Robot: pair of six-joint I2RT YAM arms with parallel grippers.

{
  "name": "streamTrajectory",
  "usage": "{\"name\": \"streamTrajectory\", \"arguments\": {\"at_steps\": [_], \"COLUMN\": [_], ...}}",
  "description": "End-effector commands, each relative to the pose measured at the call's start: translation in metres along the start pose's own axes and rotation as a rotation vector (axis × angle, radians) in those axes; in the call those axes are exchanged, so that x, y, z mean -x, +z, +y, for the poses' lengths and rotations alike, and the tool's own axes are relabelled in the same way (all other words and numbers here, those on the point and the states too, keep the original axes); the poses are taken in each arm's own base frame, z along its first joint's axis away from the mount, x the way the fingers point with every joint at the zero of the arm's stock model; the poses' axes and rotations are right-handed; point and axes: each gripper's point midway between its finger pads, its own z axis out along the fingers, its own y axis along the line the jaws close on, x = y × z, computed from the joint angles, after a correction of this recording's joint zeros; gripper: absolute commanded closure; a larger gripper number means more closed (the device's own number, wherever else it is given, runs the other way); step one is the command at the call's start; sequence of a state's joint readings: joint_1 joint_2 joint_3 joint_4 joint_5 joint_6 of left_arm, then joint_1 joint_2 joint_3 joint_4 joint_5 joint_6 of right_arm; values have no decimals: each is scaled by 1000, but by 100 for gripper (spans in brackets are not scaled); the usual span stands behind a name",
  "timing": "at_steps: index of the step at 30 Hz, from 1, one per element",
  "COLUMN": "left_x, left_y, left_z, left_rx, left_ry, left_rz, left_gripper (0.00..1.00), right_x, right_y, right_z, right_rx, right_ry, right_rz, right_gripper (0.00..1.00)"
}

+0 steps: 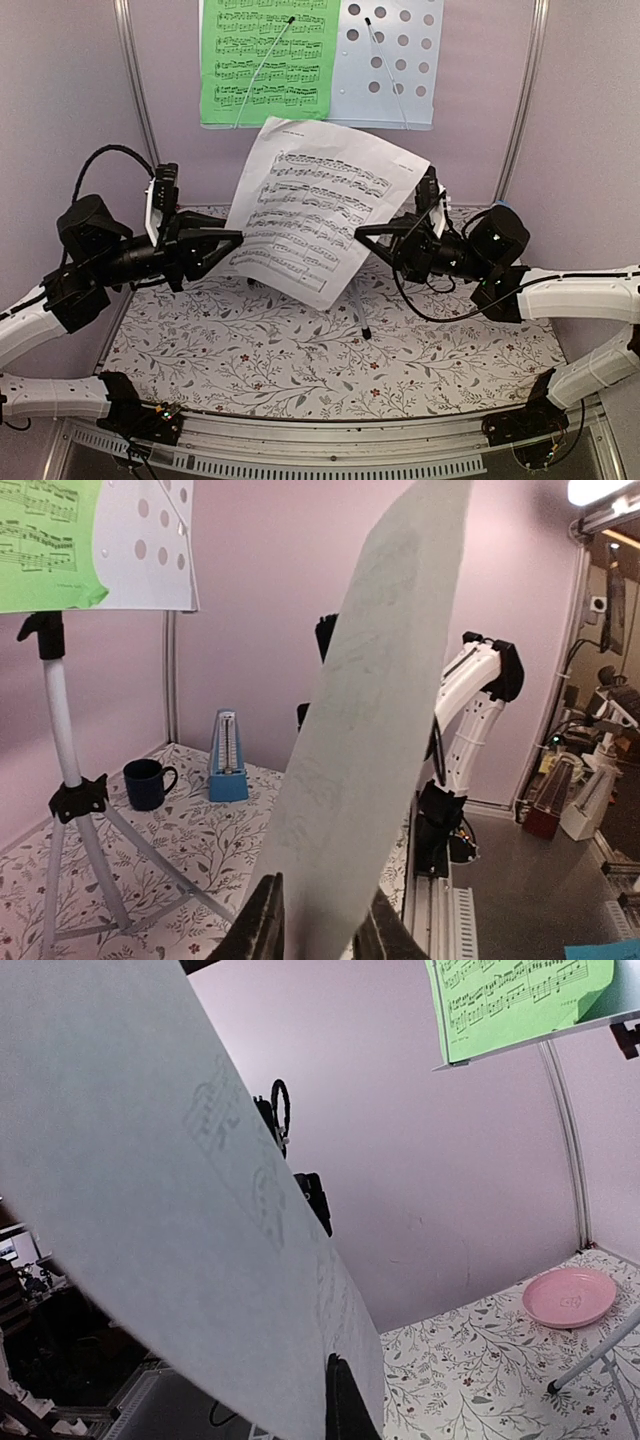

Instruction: Set up the instrument practice props

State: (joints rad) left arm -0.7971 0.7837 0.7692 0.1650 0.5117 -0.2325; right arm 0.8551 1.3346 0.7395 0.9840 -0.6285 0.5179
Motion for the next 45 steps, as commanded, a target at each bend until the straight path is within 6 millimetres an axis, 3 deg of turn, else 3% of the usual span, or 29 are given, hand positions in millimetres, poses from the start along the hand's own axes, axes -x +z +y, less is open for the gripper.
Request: {"name": "streamTrajectory", "arguments": {"at_steps": [1, 3, 8, 12, 18, 20, 22, 24, 28, 30, 31, 35, 40, 45], "left_x": [-3, -4, 1, 4, 6, 13, 23, 37, 66, 81, 98, 132, 186, 231], "left_y": [10, 13, 20, 26, 34, 34, 35, 37, 50, 58, 61, 75, 73, 66], "left_z": [22, 25, 31, 28, 21, 21, 23, 26, 43, 56, 60, 74, 82, 84], "left_rx": [114, 124, 141, 106, 45, 50, 66, 89, 163, 219, 239, 277, 327, 373], "left_ry": [4, 13, 56, 76, 74, 76, 83, 84, 53, 27, 21, -17, -11, 21], "left_rz": [88, 120, 137, 135, 118, 98, 76, 54, 39, 41, 25, 9, -100, -187], "left_gripper": [70, 58, 57, 74, 99, 100, 100, 100, 100, 100, 100, 100, 100, 100], "right_x": [1, -3, -12, -12, 4, 10, 16, 26, 62, 85, 97, 146, 203, 237], "right_y": [0, -2, -4, -7, -6, -6, -6, -8, -19, -24, -26, -36, -41, -35], "right_z": [-18, -20, -17, -14, -4, -4, -6, -14, -31, -35, -39, -53, -53, -57], "right_rx": [-133, -164, -170, -174, -159, -162, -183, -238, -382, -454, -496, -676, -812, -878], "right_ry": [-4, -15, -14, -22, -69, -85, -99, -123, -209, -263, -294, -393, -465, -552], "right_rz": [86, 133, 241, 279, 256, 247, 240, 226, 151, 103, 80, -15, -139, -178], "right_gripper": [100, 100, 100, 100, 100, 100, 91, 70, 43, 35, 34, 34, 36, 38]}}
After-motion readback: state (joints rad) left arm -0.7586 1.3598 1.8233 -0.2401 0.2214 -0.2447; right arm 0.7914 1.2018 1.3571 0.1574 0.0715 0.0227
